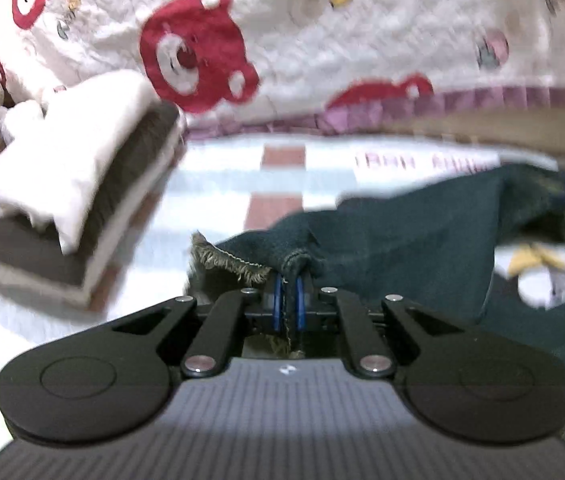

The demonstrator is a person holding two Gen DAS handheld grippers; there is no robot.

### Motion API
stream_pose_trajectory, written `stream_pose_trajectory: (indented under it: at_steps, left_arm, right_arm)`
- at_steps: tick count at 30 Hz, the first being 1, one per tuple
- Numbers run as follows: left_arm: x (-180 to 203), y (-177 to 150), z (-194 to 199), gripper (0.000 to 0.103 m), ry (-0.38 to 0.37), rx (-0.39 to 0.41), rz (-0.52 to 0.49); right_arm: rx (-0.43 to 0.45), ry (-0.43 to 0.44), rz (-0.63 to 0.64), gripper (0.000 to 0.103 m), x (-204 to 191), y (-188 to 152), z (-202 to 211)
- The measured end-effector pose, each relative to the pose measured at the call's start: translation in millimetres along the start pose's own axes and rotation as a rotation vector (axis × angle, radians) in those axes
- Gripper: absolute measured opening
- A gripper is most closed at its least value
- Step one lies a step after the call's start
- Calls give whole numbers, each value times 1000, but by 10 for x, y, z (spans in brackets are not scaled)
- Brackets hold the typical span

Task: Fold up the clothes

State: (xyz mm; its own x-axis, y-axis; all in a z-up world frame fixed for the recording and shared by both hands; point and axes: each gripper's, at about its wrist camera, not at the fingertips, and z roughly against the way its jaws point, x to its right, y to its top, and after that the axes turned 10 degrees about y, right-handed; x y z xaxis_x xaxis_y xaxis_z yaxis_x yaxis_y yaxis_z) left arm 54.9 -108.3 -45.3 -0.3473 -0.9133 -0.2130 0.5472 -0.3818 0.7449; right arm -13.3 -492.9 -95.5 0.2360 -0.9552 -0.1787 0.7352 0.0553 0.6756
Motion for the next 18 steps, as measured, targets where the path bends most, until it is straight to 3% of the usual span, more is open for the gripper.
stream_pose_trajectory:
  at_steps: [5,8,18]
  left_arm:
    - [-27,573,-184,6,40,42,-53]
    - [-43,917,-295,6,63,67,-86]
    - [9,1764,-385,6,176,178,-135]
  right_arm:
    - [72,49,-101,55,269,-46,344]
    - [94,-23,-157,61,471,-126,537]
    - [89,-299,-352,62,951,-1184,1098]
